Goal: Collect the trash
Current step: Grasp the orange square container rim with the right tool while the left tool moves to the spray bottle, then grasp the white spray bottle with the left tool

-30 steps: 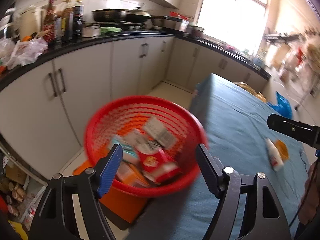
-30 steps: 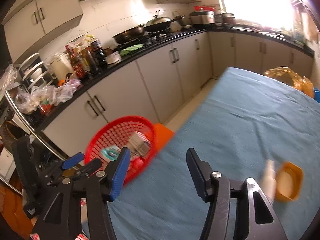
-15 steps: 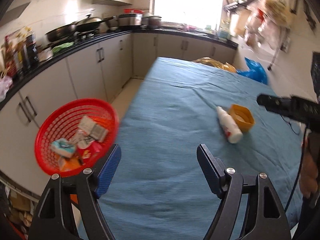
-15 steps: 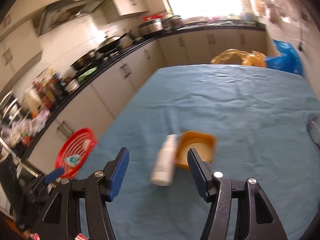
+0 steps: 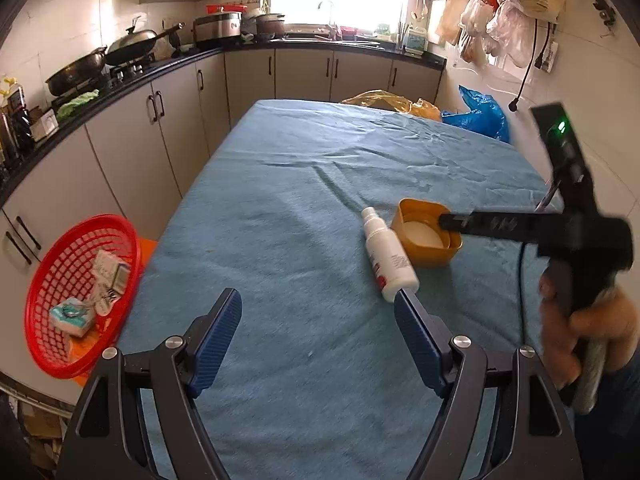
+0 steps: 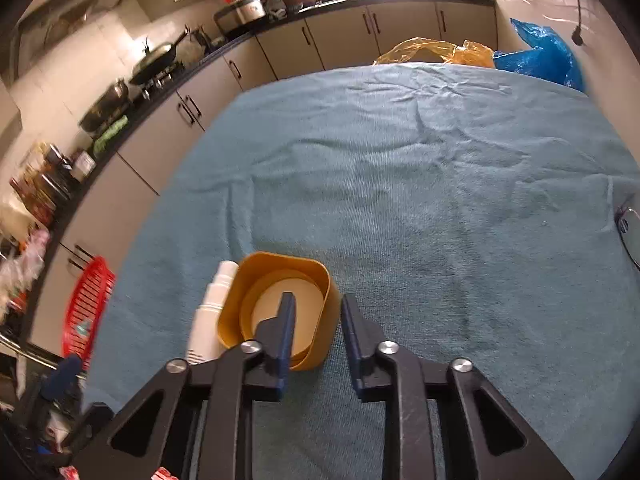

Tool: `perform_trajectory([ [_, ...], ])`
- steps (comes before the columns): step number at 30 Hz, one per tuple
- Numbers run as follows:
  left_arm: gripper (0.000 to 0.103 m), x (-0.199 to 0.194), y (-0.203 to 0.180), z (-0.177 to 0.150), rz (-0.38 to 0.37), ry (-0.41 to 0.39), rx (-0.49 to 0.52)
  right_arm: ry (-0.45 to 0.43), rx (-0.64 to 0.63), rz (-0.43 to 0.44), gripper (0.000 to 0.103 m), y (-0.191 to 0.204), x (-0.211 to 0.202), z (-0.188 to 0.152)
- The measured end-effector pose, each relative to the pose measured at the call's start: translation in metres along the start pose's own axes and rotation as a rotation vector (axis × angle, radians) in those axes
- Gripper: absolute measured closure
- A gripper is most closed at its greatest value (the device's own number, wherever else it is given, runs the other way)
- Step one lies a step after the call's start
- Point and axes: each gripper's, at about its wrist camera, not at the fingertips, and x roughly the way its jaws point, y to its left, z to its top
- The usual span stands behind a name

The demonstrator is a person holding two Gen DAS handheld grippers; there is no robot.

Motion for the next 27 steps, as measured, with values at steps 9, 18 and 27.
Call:
perform_trajectory([
  [9,0.025,0.035,-0.034,0.019,-0.006,0.06,0.038,-0.118,0.04,-0.069,0.097,-0.028,-0.032,-0.001],
  [18,0.032,0.082,-0.058,0.022,0.069,0.112,0.071,-0.167,0.1,-0.048,0.097,-0.047,-0.051,0.003],
  [27,0.059,0.097,-0.051,0.019,0.075,0.111,0.055,-0.183,0.075,-0.042,0.097,-0.037,-0.053,0.0],
])
